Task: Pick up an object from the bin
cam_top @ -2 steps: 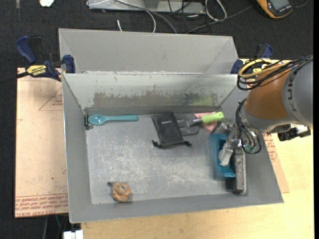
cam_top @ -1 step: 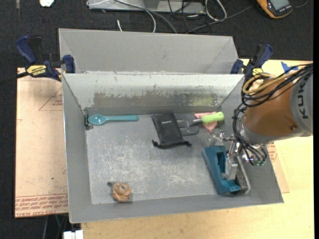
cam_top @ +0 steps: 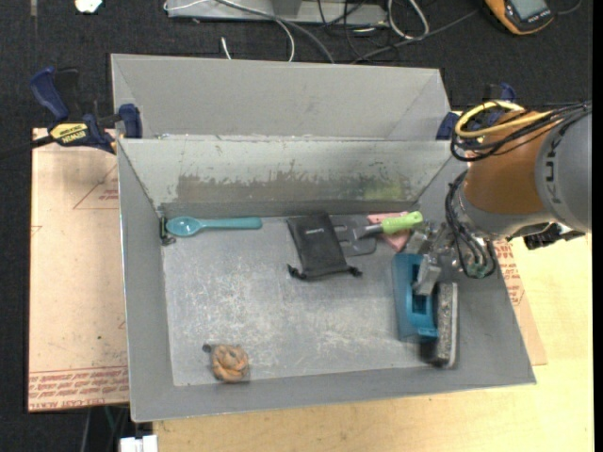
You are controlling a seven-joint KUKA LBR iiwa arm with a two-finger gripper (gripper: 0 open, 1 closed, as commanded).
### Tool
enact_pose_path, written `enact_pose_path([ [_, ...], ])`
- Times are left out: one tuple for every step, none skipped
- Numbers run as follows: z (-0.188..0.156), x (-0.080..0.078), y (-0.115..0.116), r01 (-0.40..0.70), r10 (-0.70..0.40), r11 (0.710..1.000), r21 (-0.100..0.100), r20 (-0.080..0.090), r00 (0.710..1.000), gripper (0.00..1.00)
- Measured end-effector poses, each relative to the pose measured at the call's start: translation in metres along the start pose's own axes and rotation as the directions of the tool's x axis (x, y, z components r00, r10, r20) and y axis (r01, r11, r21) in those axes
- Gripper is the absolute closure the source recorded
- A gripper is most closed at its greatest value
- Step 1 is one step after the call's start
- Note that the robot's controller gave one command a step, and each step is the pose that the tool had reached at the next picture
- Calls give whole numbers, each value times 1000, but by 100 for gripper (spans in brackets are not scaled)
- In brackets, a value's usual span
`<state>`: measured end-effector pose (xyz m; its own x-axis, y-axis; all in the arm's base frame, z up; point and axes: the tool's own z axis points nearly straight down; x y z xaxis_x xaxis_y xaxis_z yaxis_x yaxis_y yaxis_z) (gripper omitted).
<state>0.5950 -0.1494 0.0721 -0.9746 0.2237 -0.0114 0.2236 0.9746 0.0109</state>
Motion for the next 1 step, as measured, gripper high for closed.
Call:
enact_pose_path([
  [0,0,0,1,-1,1000,0,2,1000,100],
])
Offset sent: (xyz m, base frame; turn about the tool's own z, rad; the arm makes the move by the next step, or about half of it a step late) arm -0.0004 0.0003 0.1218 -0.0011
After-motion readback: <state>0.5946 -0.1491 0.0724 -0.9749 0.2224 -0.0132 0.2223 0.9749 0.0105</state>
